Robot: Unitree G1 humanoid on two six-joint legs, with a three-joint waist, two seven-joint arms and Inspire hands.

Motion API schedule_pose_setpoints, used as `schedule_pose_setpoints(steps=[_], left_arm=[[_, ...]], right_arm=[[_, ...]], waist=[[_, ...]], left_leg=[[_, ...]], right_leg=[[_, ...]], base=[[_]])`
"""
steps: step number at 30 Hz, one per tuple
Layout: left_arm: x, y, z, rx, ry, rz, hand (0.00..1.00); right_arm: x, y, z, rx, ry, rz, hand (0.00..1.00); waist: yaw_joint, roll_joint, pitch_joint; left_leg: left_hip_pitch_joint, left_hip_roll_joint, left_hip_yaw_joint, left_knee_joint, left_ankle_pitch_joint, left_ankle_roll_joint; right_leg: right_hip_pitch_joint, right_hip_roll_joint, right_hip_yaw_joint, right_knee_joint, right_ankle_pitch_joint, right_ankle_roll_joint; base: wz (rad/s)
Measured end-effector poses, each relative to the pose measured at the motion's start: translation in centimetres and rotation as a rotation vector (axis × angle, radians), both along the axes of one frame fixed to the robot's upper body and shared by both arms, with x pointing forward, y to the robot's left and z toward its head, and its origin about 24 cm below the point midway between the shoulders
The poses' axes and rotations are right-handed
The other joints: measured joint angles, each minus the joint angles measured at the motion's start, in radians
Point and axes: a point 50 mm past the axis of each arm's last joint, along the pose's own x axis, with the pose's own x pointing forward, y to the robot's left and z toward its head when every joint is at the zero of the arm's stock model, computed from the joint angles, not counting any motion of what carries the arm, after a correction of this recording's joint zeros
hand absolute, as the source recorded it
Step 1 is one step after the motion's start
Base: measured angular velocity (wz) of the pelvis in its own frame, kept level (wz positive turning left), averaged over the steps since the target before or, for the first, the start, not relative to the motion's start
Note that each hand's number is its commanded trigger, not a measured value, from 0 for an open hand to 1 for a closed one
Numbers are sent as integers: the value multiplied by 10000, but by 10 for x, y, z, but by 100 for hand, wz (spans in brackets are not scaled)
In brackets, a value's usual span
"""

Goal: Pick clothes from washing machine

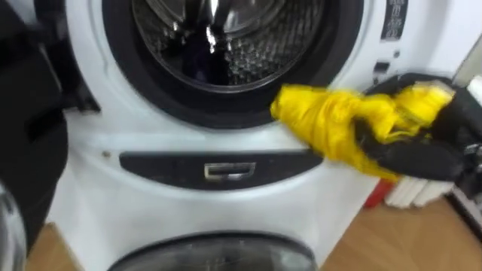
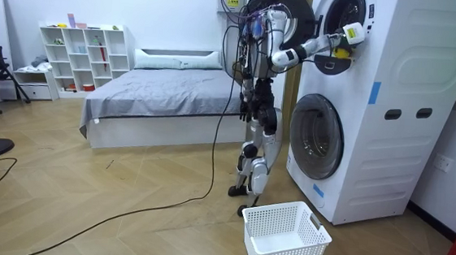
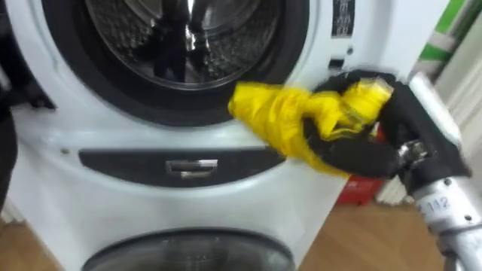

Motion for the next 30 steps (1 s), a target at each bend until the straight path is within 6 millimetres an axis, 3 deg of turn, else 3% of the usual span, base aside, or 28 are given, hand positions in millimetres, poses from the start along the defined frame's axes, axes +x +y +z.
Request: schedule_pose_setpoints(steps=[3, 9, 11, 13, 19, 25, 27, 30], left_arm=[[-3, -1, -1, -43, 156, 29, 0], [-7, 3, 1, 127, 464, 113, 0], [1, 4, 1, 132, 264, 50, 0], [12, 5, 1, 136, 25, -29, 0], [47, 13, 5, 266, -715, -590, 0], [78, -2, 3, -166, -1137, -1431, 0], [83, -5, 3, -252, -1227, -1665, 0], [94, -16, 1, -571, -1328, -2278, 0]], right_arm=[[-6, -7, -2, -84, -6, -331, 100], [-20, -29, -35, 220, 1306, -1740, 100], [-20, -38, -49, 382, 1934, -2156, 100], [-21, -47, -58, 476, 2298, -2611, 100], [-31, -62, -92, 1077, 3624, -3616, 100], [-42, -72, -130, 1793, 5275, -4348, 100], [-44, -73, -147, 2089, 5860, -4399, 100], [-53, -77, -179, 2303, 7283, -4810, 100]], waist=[[-66, -19, 8], [-478, 374, 37], [-591, 541, -4], [-730, 671, 58], [-1071, 717, 54], [-1355, 774, 47], [-1579, 848, 55], [-1608, 982, 18]], left_leg=[[-5, 88, 117, 92, -118, 39], [177, 146, 527, -7, -220, 81], [202, 167, 978, -88, -223, 83], [195, 176, 1256, -94, -223, 83], [291, 322, 2204, -88, -327, -31], [266, 395, 2980, -91, -373, -56], [103, 404, 3158, -76, -373, -56], [-106, 388, 3469, -74, -378, -48]], right_leg=[[6, 61, 210, 10, 4, 2], [-29, 95, 728, 49, 46, 49], [-351, 171, 1141, 250, 50, 56], [-543, 225, 1387, 388, 64, 77], [-801, 509, 2245, 533, 137, 60], [-1170, 740, 2989, 577, 333, 103], [-1374, 782, 3201, 555, 426, 128], [-1703, 845, 3454, 587, 516, 197]], base=[[-9], [-22], [-50], [-52], [-48], [-44], [-34], [-34]])
